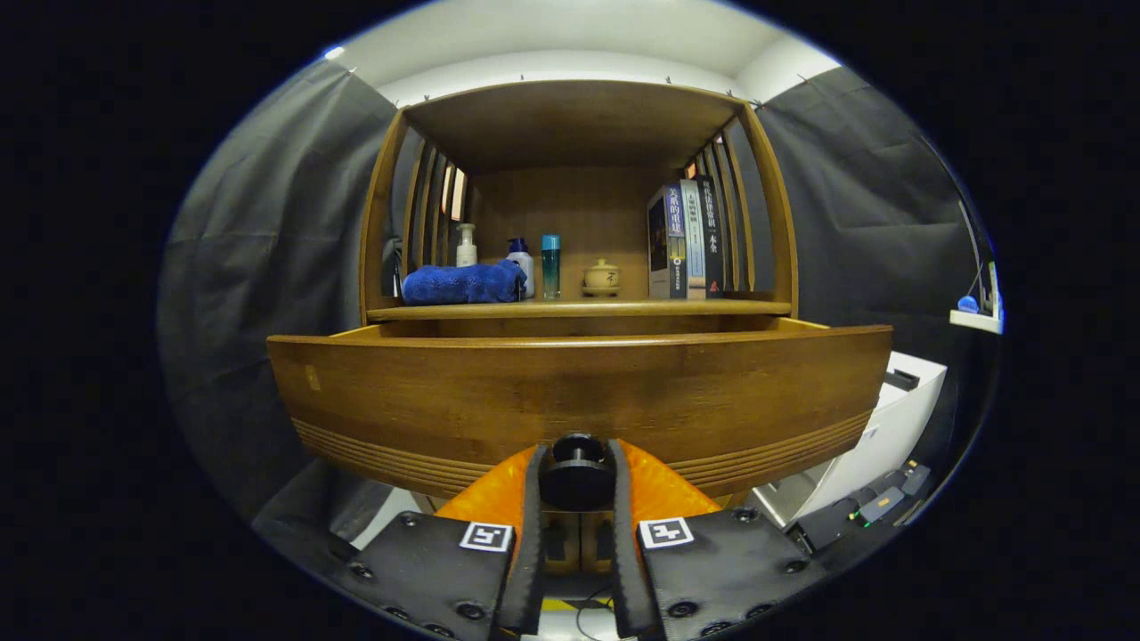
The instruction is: Pull open the drawer, take out the items inside it, and place them on the countertop above the cabinet.
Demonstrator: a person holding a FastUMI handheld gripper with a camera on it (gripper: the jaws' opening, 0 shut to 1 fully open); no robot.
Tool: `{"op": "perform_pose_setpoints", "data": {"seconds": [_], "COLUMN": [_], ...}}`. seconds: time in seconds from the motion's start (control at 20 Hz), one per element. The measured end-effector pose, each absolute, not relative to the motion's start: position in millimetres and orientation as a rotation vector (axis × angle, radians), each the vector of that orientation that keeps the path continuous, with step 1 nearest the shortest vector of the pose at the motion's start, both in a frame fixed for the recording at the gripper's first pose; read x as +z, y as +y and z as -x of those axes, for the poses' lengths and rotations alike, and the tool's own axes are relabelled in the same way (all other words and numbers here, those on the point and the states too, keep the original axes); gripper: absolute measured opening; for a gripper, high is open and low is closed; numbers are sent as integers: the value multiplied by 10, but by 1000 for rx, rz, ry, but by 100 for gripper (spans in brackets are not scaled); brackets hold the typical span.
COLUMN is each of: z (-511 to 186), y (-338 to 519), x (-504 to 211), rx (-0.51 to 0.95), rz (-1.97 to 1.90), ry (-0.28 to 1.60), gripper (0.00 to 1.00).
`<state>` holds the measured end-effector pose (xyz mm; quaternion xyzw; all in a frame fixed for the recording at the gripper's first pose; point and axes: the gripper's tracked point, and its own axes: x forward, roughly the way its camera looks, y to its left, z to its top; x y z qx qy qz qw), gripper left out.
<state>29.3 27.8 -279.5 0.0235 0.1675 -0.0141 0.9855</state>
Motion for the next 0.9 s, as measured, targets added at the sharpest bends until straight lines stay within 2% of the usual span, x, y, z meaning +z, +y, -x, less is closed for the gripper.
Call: {"op": "perform_pose_setpoints", "data": {"seconds": [0.8, 0.9], "z": [245, 243], "y": [391, 384], "x": [-2750, -2758], "rx": [-14, -22], "rz": [-38, -37], "ry": [363, 363], "gripper": [38, 44]}}
